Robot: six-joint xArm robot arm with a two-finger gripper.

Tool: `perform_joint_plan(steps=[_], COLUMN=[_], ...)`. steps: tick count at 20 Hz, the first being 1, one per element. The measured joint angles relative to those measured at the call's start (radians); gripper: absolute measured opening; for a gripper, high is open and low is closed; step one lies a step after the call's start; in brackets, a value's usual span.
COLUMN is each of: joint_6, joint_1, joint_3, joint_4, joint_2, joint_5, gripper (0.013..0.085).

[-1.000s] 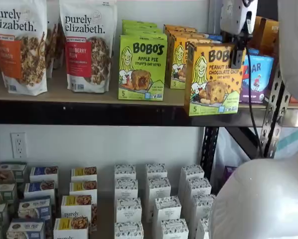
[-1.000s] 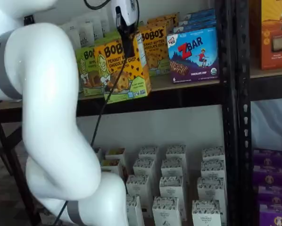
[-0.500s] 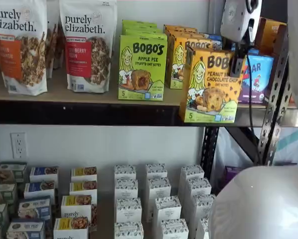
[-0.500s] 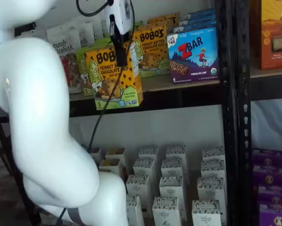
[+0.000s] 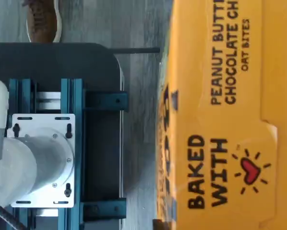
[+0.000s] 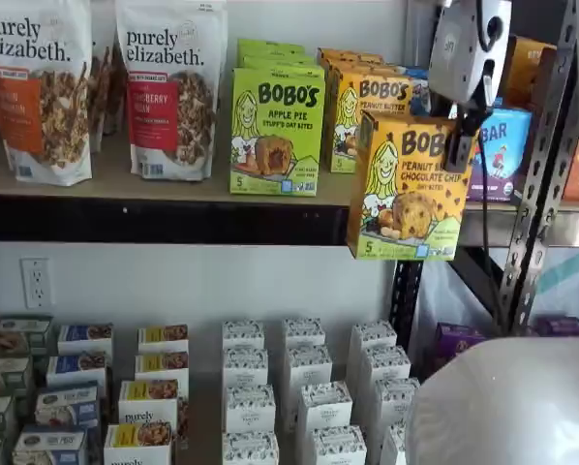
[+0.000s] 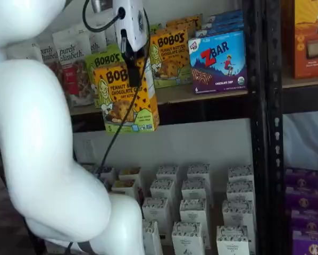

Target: Pick up the orange box on the top shelf, the fifth box from the left

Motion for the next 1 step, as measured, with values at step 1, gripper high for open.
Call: perform_joint_plan(steps=[1], joint_6=[0.000], joint_1=[0.000], joint_3=[0.006], joint_4=[0.003], joint_2=[-0.003], joint_5=[0.005], gripper=[0.0170])
